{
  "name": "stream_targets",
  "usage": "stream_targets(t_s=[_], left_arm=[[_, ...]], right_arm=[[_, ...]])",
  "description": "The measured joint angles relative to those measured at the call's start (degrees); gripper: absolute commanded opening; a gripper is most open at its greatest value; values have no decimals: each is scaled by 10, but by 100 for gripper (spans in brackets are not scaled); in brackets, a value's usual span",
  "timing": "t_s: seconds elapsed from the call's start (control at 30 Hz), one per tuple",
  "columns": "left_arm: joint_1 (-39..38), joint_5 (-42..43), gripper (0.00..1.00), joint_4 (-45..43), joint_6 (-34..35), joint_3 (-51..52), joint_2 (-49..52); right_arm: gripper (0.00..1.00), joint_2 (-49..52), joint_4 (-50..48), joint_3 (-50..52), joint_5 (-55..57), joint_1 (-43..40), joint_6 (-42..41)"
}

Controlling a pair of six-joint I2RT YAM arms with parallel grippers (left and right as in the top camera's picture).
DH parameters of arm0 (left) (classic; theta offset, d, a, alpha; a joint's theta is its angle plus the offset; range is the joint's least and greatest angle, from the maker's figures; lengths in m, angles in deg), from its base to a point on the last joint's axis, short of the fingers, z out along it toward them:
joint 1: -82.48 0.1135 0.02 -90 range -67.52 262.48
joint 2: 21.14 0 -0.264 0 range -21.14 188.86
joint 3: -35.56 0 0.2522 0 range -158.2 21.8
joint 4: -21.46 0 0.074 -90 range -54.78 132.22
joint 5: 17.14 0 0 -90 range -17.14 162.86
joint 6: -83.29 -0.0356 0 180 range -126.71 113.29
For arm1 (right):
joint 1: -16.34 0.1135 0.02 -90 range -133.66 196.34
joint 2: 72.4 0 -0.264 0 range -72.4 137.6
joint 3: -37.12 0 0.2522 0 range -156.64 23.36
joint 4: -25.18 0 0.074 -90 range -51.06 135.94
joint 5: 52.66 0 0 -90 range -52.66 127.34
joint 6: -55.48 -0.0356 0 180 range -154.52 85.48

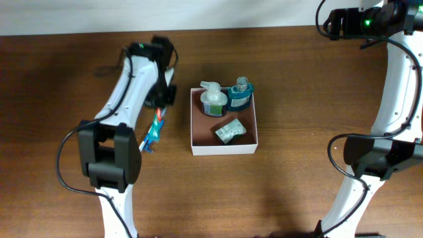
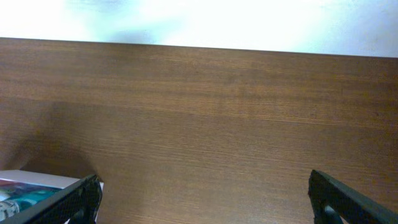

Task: Pack container
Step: 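Lift the toothpaste tube and carry it right over the pink box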

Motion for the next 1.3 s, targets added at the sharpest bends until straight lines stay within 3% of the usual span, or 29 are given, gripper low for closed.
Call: stream_targets(t_s=[0.17,0.43,0.8,1.03,1.3], left_arm=[[-4,5,0,60,-76,-142,0],[-29,147,0,120,-221,-253,0],[-70,280,0,146,-392,-272,-16],[-130,301,0,138,-469,-271,-16],[-178,292,1,91,-505,-244,-18]], right_arm=[[99,0,0,0,0,0,0],[98,0,0,0,0,0,0],[99,0,0,0,0,0,0],[99,0,0,0,0,0,0],[99,0,0,0,0,0,0]])
